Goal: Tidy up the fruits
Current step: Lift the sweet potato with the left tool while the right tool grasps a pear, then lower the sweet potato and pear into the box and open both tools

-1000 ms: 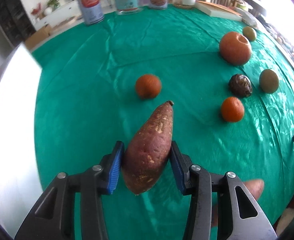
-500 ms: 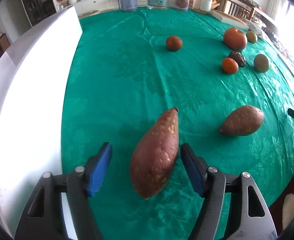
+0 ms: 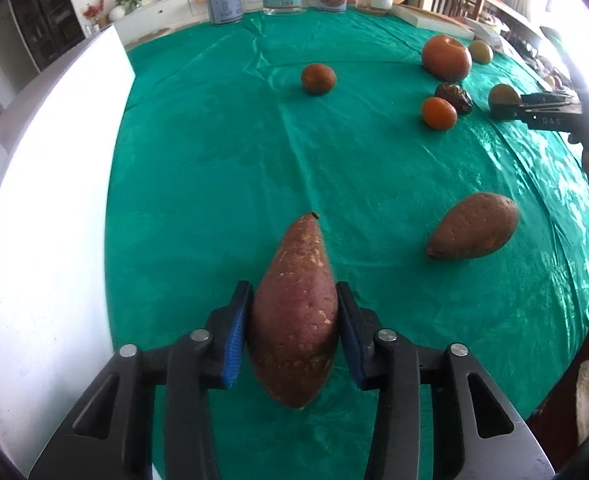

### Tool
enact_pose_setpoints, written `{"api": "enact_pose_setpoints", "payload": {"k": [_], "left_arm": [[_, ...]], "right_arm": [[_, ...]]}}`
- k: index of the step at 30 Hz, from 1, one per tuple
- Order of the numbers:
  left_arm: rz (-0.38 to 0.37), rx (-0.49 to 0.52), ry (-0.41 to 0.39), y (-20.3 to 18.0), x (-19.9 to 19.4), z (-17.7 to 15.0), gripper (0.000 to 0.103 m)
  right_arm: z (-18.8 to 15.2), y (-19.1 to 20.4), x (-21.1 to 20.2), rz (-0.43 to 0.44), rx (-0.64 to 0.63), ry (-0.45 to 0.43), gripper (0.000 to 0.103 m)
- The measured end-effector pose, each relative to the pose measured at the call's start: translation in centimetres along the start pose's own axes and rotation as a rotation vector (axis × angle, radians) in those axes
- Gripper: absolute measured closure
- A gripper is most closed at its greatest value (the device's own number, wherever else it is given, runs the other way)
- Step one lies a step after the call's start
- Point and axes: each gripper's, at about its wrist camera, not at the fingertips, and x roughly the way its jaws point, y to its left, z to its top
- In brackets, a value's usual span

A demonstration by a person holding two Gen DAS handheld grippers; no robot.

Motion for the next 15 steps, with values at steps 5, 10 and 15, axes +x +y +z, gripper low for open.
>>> {"api": "enact_pose_setpoints", "payload": {"k": [5, 10, 15], "left_arm": [[-0.071, -0.132, -0.041, 1.1, -2.2, -1.0, 0.061], [-0.259, -0.286, -0.174, 2.7, -9.3, -1.7, 0.061], [-0.197, -0.471, -0.311, 9.3, -16.6, -3.0, 0.061]], "right_arm": [[-2.2, -1.0, -4.1, 0.138, 0.111, -0.044, 0.055], [-2.0, 3.2, -8.6, 0.351, 0.089, -0.029, 0.055], [1.8, 15.2, -12.9, 0.629, -0.062, -0.063, 0.055]]}}
